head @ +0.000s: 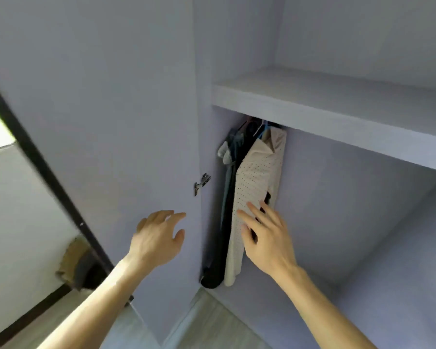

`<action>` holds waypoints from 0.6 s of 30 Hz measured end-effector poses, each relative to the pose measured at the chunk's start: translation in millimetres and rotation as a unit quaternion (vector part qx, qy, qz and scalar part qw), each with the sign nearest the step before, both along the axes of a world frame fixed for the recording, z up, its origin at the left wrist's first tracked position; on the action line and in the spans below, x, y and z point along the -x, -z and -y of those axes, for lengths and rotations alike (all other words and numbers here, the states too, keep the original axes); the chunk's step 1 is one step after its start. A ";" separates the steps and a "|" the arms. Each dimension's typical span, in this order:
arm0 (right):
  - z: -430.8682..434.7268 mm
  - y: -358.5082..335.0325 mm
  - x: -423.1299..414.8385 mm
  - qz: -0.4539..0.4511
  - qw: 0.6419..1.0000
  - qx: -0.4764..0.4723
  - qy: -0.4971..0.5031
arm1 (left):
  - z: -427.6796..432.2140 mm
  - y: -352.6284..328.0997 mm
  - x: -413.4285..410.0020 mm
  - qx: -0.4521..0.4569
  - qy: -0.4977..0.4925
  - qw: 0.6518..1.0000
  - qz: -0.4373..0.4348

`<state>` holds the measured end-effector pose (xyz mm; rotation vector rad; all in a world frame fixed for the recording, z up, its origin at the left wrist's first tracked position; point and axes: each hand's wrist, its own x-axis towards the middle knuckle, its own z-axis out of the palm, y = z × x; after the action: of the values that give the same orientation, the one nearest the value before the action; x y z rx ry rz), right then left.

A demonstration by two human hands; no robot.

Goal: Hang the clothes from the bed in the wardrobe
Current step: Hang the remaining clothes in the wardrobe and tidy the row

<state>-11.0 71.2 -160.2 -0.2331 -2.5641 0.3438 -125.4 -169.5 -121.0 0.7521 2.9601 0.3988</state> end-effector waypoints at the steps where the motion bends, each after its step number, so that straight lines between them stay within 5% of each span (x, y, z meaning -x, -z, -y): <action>1: 20.9 15.4 -9.1 0.017 0.999 0.019 -0.022 | 22.1 12.1 -15.1 0.008 -0.020 1.000 0.000; 10: 201.9 90.2 -91.8 0.208 0.938 0.065 -0.269 | 208.3 127.9 -193.3 0.060 -0.250 0.952 0.163; 18: 326.1 101.3 -122.9 0.289 0.818 -0.003 -0.497 | 317.7 159.0 -371.8 0.036 -0.533 0.813 0.231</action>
<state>111.9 -254.9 -261.6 1.2434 -3.0575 0.7155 246.4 -487.2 -280.0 -0.9685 2.5588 0.4039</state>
